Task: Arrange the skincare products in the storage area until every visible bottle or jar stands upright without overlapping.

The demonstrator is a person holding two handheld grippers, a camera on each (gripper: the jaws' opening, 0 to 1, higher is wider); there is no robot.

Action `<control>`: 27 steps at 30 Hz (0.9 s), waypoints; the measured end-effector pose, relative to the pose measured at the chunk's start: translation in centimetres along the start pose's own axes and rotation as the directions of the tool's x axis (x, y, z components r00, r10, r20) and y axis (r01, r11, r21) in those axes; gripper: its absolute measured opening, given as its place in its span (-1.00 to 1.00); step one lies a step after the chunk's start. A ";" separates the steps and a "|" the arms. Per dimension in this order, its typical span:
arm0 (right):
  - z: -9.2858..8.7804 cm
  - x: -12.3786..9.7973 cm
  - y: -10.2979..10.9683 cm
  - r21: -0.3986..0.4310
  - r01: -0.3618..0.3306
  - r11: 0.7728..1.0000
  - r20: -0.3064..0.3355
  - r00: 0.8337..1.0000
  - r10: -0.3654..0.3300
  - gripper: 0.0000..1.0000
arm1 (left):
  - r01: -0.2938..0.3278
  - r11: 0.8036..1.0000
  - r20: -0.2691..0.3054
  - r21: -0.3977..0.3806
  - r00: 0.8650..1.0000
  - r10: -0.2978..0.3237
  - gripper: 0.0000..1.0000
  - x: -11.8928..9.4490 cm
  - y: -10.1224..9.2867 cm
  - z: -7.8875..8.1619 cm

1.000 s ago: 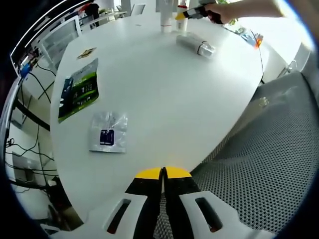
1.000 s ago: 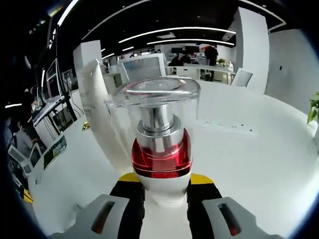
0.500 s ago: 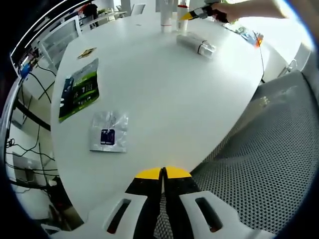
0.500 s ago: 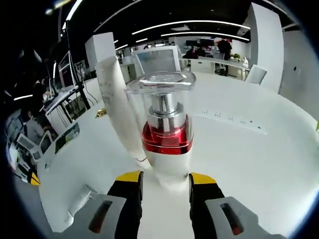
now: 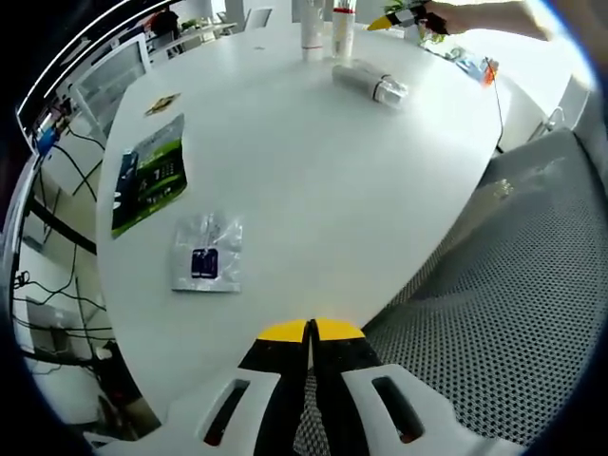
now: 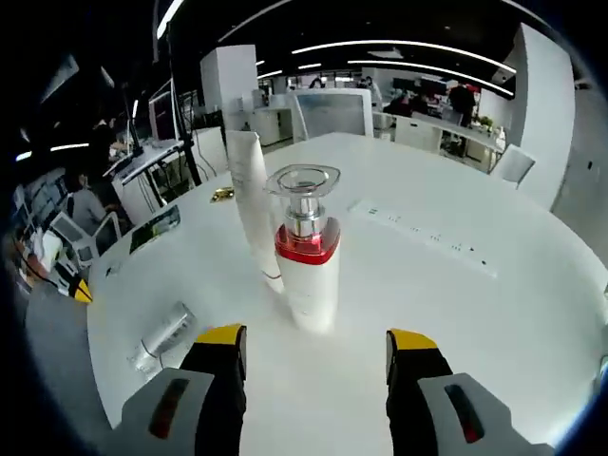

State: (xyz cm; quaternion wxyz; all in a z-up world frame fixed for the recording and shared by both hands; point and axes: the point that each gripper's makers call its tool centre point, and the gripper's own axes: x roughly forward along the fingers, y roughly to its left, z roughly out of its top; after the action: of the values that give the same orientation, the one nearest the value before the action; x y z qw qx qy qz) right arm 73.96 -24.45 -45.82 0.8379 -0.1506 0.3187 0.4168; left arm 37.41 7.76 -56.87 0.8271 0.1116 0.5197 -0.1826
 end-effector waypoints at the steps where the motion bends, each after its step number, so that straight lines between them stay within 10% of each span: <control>1: 0.1 -0.2 -0.1 -0.008 -0.001 1.000 -0.003 1.000 0.001 0.13 | -0.001 1.000 -0.001 0.001 1.000 0.001 -0.98 0.0 0.0 0.0; 11: 0.4 -1.4 0.6 -0.254 -0.108 0.961 -0.161 0.985 0.069 0.43 | -0.015 1.000 -0.007 0.000 1.000 0.015 -0.98 -0.1 0.2 -0.2; 14: 1.2 -1.4 1.1 -0.198 -0.123 0.972 -0.146 0.985 0.095 0.51 | -0.017 1.000 -0.008 0.001 1.000 0.017 -0.98 -0.2 0.2 -0.2; 27: 2.2 -2.5 -0.1 -0.409 -0.124 0.904 -0.221 0.975 0.034 0.41 | -0.023 1.000 -0.005 -0.010 1.000 0.023 -1.00 -0.3 0.4 -0.1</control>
State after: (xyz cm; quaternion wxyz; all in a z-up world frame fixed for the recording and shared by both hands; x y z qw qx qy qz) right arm 73.85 -24.90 -42.49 0.7300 -0.3568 0.3134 0.4914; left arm 37.34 8.20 -56.68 0.8285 0.1135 0.5212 -0.1703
